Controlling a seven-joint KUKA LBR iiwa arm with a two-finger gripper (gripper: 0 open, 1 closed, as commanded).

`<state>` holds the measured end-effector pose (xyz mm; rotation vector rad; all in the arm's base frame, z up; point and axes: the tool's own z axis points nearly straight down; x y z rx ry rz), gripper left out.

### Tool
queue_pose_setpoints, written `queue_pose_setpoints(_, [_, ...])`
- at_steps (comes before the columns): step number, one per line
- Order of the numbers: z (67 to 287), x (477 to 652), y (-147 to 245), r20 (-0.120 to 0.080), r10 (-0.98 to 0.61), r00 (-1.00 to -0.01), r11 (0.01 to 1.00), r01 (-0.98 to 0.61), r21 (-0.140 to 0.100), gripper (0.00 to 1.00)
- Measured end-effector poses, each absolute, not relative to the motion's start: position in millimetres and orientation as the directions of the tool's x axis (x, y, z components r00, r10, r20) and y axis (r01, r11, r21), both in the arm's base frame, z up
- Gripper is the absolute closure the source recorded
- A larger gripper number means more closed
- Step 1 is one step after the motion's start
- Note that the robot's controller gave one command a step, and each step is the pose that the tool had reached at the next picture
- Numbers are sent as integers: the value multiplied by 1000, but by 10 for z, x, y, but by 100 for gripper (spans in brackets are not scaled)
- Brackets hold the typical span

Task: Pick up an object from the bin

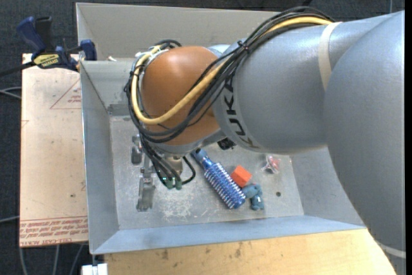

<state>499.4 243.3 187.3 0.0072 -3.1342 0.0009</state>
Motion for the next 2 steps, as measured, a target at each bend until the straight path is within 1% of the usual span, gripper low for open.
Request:
queue_pose_setpoints(1, [652,5201,1410,6,101,-995,995,101,-4,0])
queue_pose_setpoints(2, [1383,5137,608,-6,35,-999,999,35,-3,0])
